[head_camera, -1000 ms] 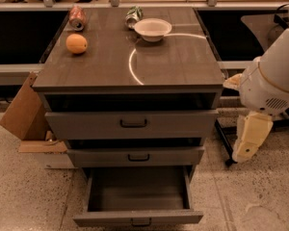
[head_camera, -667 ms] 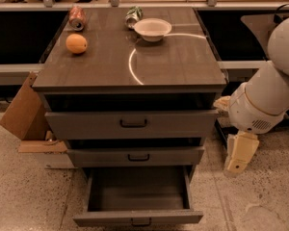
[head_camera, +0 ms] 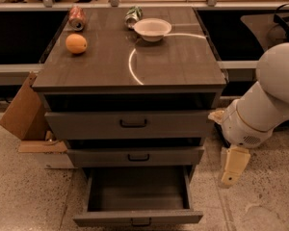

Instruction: Close bottom drawer

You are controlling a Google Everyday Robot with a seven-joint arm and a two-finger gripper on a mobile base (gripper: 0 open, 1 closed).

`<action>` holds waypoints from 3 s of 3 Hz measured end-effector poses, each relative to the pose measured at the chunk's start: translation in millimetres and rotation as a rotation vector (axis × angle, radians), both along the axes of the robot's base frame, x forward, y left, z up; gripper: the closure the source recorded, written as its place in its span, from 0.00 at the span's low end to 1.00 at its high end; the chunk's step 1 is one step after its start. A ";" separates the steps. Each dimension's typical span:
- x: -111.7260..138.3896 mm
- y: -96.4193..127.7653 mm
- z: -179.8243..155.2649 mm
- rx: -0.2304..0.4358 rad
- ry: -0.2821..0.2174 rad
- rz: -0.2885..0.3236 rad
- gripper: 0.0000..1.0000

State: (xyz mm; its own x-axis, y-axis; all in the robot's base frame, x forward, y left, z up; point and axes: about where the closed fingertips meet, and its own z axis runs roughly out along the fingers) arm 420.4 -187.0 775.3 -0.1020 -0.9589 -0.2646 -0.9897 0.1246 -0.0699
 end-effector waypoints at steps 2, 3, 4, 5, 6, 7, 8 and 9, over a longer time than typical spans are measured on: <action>-0.9 8.7 -15.6 0.004 0.007 0.047 0.00; -3.9 24.5 -55.7 0.007 0.027 0.118 0.00; -9.6 38.9 -95.6 0.014 0.038 0.174 0.00; -20.6 51.9 -138.4 0.030 0.065 0.200 0.00; -36.7 65.7 -189.5 0.044 0.105 0.209 0.00; -36.7 65.7 -189.5 0.044 0.105 0.209 0.00; -37.9 68.5 -201.9 0.059 0.109 0.251 0.00; -40.5 73.9 -238.9 0.094 0.121 0.324 0.00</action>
Offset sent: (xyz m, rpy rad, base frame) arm -0.0015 0.0220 -0.0422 0.0139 0.0183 0.1237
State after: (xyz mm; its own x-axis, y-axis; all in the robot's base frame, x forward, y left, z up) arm 379.9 -113.1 536.4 0.1669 -0.9189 -0.3575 -0.9794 -0.1963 0.0475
